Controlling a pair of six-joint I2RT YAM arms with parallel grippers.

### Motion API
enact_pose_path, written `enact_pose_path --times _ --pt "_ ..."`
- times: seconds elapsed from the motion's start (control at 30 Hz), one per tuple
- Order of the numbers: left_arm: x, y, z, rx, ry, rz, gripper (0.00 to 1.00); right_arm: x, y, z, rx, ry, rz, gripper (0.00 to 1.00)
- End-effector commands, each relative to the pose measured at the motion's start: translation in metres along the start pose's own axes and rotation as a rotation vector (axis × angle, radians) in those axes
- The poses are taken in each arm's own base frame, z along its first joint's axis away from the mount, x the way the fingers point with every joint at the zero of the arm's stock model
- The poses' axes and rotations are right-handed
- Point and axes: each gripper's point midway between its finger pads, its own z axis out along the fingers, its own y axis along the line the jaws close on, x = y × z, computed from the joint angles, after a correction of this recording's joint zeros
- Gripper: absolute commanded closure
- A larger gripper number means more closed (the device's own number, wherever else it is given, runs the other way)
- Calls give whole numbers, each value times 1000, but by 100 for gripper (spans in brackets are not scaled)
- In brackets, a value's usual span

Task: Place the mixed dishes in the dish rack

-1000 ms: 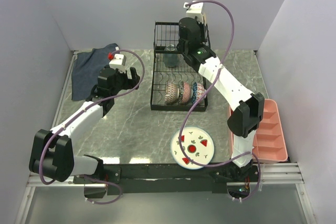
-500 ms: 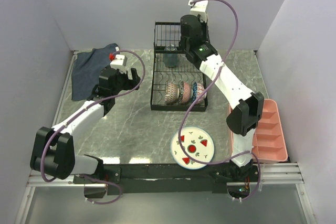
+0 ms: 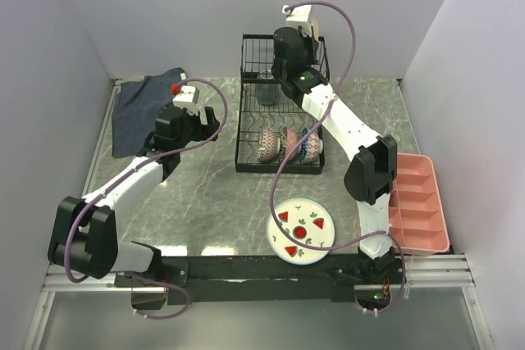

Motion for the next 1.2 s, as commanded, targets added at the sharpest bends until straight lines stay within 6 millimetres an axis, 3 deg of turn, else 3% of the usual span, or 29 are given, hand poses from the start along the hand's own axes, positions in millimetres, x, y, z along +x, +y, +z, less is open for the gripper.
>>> enact_pose_path --times 0.0,0.07,0.1,0.2,0.5,0.6,0.67,0.7,0.73,0.77,0.8,0.83,0.87,0.9,0.93,0.97,1.0,1.07,1.1,1.17 --pt "-16 -4 5 14 -48 -18 5 -4 -44 1 131 18 -42 82" --pt "-17 -4 7 14 -48 -23 5 -9 -46 -3 118 14 -27 66" --pt "-18 -5 7 19 -50 -22 5 -11 -46 -4 108 11 -24 53" --pt "-23 -5 6 12 -61 -22 5 -26 -49 -13 74 -14 5 37" --pt "-46 -7 -5 18 -94 27 4 -64 -55 -53 -52 -67 57 23" --pt "-44 -28 -20 133 -62 101 5 -73 -67 -68 -104 -54 90 21" --pt "-26 -50 -31 251 -16 132 6 -74 -80 -81 -155 -28 129 21" --pt "-23 -64 -40 328 -16 165 6 -66 -78 -86 -187 -6 156 20" --pt "-4 -75 -47 393 19 187 8 -66 -94 -96 -209 3 161 19" --pt "7 -92 -57 485 35 207 7 -63 -95 -101 -247 6 169 17" --pt "14 -102 -65 557 35 252 7 -42 -89 -106 -282 38 156 14" --pt "27 -111 -71 599 61 255 6 -47 -105 -118 -317 22 188 13" --pt "32 -119 -76 650 72 248 5 -41 -109 -122 -345 26 190 12" --pt "37 -122 -74 678 77 244 5 -17 -97 -129 -426 64 169 9" --pt "40 -125 -74 699 86 255 5 -19 -113 -140 -462 54 193 8" --pt "45 -131 -77 750 94 261 5 -10 -113 -146 -505 67 182 6" --pt "53 -133 -75 764 114 255 6 11 -103 -153 -603 100 132 4" --pt "66 -147 -79 803 146 253 9 30 -110 -173 -708 127 75 6" --pt "73 -152 -82 816 166 235 9 60 -103 -184 -818 167 -31 8" --pt "91 -167 -91 848 212 172 12 78 -110 -202 -927 179 -82 11"
